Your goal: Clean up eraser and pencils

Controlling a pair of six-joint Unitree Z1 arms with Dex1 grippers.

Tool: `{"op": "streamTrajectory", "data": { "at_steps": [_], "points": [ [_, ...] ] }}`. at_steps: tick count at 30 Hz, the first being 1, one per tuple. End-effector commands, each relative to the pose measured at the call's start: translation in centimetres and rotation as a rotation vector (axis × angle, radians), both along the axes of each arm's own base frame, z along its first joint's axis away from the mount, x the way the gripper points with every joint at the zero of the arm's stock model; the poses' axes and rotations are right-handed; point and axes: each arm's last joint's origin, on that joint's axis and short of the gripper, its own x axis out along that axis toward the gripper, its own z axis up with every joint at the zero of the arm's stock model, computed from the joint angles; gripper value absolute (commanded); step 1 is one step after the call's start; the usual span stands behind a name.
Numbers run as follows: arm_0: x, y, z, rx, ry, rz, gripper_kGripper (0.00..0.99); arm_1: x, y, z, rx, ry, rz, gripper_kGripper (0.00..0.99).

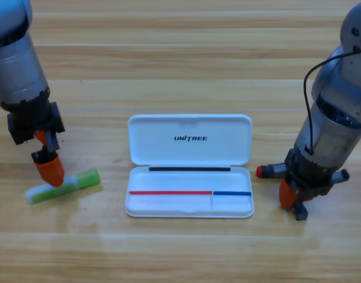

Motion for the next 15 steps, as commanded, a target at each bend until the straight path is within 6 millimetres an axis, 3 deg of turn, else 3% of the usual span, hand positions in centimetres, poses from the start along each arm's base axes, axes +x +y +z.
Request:
{"op": "streamTrajectory", "data": {
  "at_steps": [1, 7, 12, 15],
  "points": [
    [0.6, 0.3, -2.1, 0.016, 0.051, 0.027, 0.990, -0.4, 0.0, -3.1, -0.073, 0.149, 0.001, 0.000],
    [0.7, 0.3, -2.9, 0.016, 0.051, 0.027, 0.990, 0.1, -0.3, -1.9, -0.058, 0.126, 0.020, 0.000],
    [1.2, 0.0, -4.3, 0.021, 0.054, 0.029, 0.990, 0.3, 0.2, 3.3, -0.054, 0.046, 0.441, 0.000],
    [1.3, 0.0, -5.1, 0.023, 0.055, 0.030, 0.990, 0.5, 0.8, 5.4, -0.058, 0.024, 0.694, 0.000]
  ]
}}
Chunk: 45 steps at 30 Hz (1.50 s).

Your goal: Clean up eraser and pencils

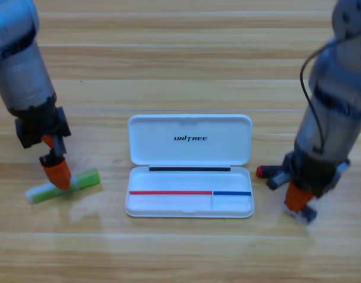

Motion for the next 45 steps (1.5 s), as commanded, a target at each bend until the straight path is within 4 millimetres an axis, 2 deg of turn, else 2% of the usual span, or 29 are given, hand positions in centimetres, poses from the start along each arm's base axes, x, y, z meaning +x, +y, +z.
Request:
{"op": "streamTrajectory", "data": {
  "at_steps": [1, 4, 8, 11, 17, 20, 23, 25, 26, 27, 38, 45],
  "points": [
    [0.7, 0.3, -3.8, 0.026, 0.062, 0.030, 0.990, 0.4, 0.6, 3.8, 0.013, -0.018, 0.356, 0.000],
    [0.7, 0.3, -4.4, 0.024, 0.058, 0.030, 0.986, 0.7, 1.6, 4.2, 0.032, -0.034, 0.550, 0.000],
    [0.6, 0.4, -5.1, 0.024, 0.053, 0.028, 0.974, 0.2, 3.5, 3.9, 0.109, -0.012, 0.744, 0.000],
    [0.4, 0.5, -5.5, 0.024, 0.048, 0.027, 0.945, 0.0, 4.7, 3.7, 0.137, -0.010, 0.817, 0.000],
    [0.3, 0.6, -6.0, 0.032, 0.049, 0.016, 0.819, 0.4, 6.4, 3.1, 0.147, -0.021, 0.888, 0.000],
    [0.2, 0.6, -6.2, 0.036, 0.058, 0.005, 0.664, 0.8, 6.8, 2.5, 0.144, -0.018, 0.906, 0.000],
    [0.1, 0.7, -6.4, 0.043, 0.065, -0.016, 0.440, 1.0, 7.2, 1.8, 0.140, -0.010, 0.911, 0.000],
    [0.0, 0.7, -6.4, 0.047, 0.066, -0.027, 0.219, 1.0, 7.4, 1.3, 0.141, 0.003, 0.913, 0.000],
    [0.1, 0.8, -6.3, 0.054, 0.061, -0.029, 0.040, 1.0, 7.5, 1.1, 0.142, 0.010, 0.914, 0.000],
    [0.1, 0.8, -6.1, 0.059, 0.052, -0.025, 0.000, 1.0, 7.6, 0.9, 0.143, 0.016, 0.915, 0.000],
    [-0.4, 1.3, -2.4, 0.077, -0.014, -0.050, 0.000, 1.0, 8.4, -0.7, 0.152, 0.056, 0.923, 0.000],
    [-0.5, 1.3, -1.9, 0.073, -0.022, -0.050, 0.000, 1.2, 8.7, -1.5, 0.145, 0.064, 0.922, 0.000]
  ]
}}
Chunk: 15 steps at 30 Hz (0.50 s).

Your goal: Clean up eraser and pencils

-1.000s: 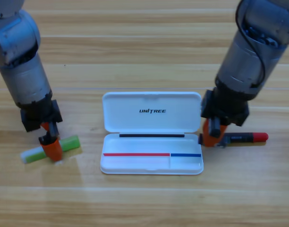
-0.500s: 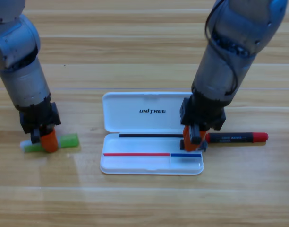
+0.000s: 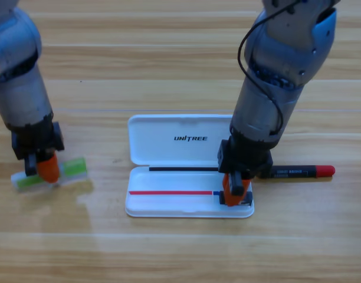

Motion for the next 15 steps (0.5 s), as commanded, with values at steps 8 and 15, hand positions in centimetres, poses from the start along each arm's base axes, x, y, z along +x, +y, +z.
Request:
{"op": "streamTrajectory", "data": {
  "at_steps": [8, 15],
  "points": [
    [-0.17, 0.70, 0.40, 0.010, 0.001, 0.003, 0.000, -0.04, 1.62, -2.80, -0.040, 0.031, 0.030, 0.000],
    [-0.25, 0.73, 0.39, 0.011, 0.003, 0.003, 0.000, 0.26, 1.45, -2.47, -0.042, 0.015, 0.023, 0.503]
  ]
}}
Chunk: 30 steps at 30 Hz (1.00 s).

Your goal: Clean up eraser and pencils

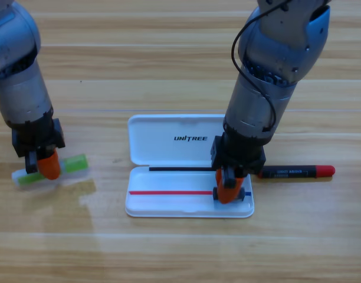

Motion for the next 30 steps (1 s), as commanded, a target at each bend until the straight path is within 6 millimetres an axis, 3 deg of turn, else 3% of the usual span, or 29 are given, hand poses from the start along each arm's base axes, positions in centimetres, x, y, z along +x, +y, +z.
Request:
{"op": "streamTrajectory", "data": {
  "at_steps": [1, 6, 10, 13, 17, 20, 23, 27, 30],
  "points": [
    [-0.3, 0.8, 0.1, 0.015, 0.010, 0.005, 0.000, 0.0, 0.7, -2.8, -0.061, 0.027, 0.018, 0.526],
    [-0.3, 0.7, 0.0, 0.016, 0.013, 0.003, 0.000, -0.1, 0.3, -2.4, -0.063, 0.025, 0.013, 0.540],
    [-0.3, 0.7, 0.3, 0.012, 0.005, 0.001, 0.000, -0.8, -0.5, -0.5, -0.051, 0.015, 0.011, 0.735],
    [-0.7, 0.1, 1.3, 0.004, -0.015, -0.017, 0.000, -1.8, -1.8, 2.1, -0.039, 0.006, 0.003, 0.779],
    [-1.7, -2.5, 3.1, 0.003, -0.041, -0.103, 0.000, -4.2, -5.2, 5.8, -0.004, -0.022, -0.018, 0.798],
    [-2.7, -5.5, 4.5, -0.003, -0.049, -0.198, 0.000, -5.4, -8.2, 7.4, 0.006, -0.030, -0.058, 0.864],
    [-3.6, -8.9, 5.8, -0.013, -0.044, -0.279, 0.000, -5.2, -10.4, 7.1, -0.035, -0.039, -0.107, 0.986],
    [-5.1, -12.4, 6.8, -0.045, -0.033, -0.356, 0.000, -2.5, -11.9, 4.6, -0.136, -0.049, -0.174, 0.990],
    [-6.0, -14.3, 6.4, -0.045, -0.031, -0.383, 0.000, 0.1, -12.1, 2.2, -0.174, -0.069, -0.172, 0.990]
  ]
}}
